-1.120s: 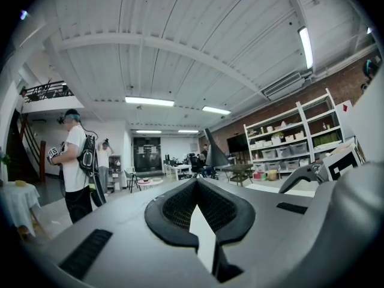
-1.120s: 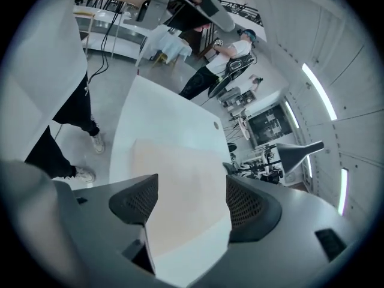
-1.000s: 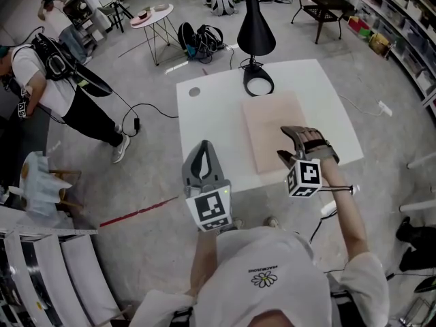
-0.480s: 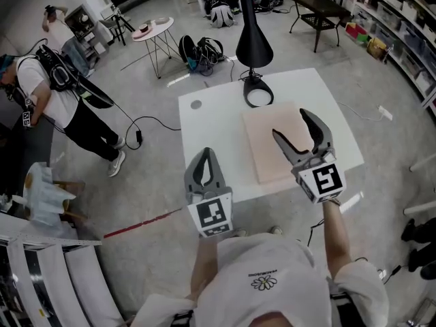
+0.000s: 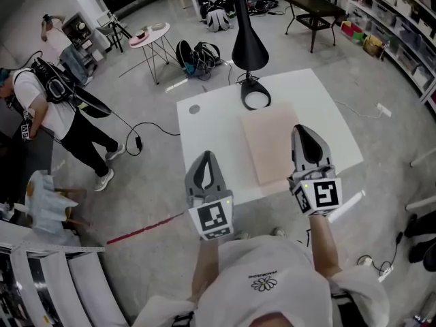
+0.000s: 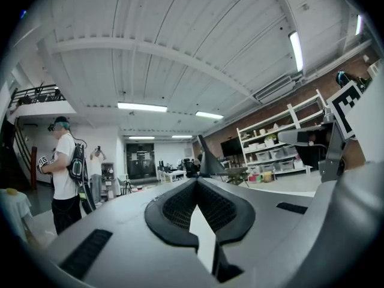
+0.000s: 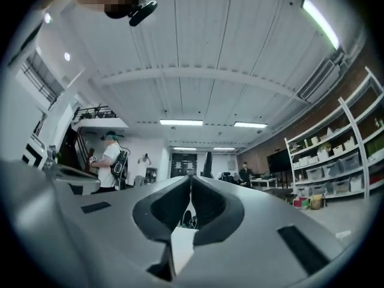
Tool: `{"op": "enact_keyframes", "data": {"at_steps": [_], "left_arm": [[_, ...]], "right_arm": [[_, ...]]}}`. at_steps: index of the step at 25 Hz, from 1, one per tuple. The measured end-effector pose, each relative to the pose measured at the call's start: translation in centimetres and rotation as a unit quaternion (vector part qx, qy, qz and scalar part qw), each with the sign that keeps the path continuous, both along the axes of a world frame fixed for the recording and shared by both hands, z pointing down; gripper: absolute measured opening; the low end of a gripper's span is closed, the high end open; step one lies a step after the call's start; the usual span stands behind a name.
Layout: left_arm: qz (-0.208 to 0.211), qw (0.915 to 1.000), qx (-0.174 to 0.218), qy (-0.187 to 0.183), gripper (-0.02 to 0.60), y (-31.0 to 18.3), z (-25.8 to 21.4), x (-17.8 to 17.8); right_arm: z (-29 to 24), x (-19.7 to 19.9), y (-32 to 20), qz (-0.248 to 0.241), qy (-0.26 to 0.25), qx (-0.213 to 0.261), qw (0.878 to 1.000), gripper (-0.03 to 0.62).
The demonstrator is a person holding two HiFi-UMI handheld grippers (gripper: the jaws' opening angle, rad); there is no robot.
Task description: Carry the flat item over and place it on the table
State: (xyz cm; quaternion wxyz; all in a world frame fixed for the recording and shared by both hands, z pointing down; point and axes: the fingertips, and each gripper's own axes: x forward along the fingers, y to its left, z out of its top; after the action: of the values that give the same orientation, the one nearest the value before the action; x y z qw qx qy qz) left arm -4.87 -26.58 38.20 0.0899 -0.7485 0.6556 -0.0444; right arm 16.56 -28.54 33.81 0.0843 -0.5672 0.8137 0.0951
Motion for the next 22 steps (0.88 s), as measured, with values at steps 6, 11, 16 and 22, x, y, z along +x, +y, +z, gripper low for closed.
{"op": "enact_keyframes", "data": {"at_steps": [6,11,16,22], "left_arm": [[0.001,1.0,0.001,-0.005,0.014,0.8,-0.1,0.0],[-0.002,1.0,0.007,0.002,0.014,0.9,-0.2,-0.1],[0.0,0.9999,0.009,0.006,0.014,1.1,-0.1,0.3],[-0.001,0.9999,0.01,0.006,0.014,1.4,-0.2,0.2]], "right_arm": [[3.2,-1.3,1.1,0.018,0.048,-0.034,0.998,0.011],[3.8,-1.4,1.4,0.021,0.06,-0.041,0.997,0.011],[4.3,-1.3,1.6,0.022,0.069,-0.045,0.996,0.011],[3.5,-0.8,1.7,0.029,0.072,-0.036,0.996,0.011]]}}
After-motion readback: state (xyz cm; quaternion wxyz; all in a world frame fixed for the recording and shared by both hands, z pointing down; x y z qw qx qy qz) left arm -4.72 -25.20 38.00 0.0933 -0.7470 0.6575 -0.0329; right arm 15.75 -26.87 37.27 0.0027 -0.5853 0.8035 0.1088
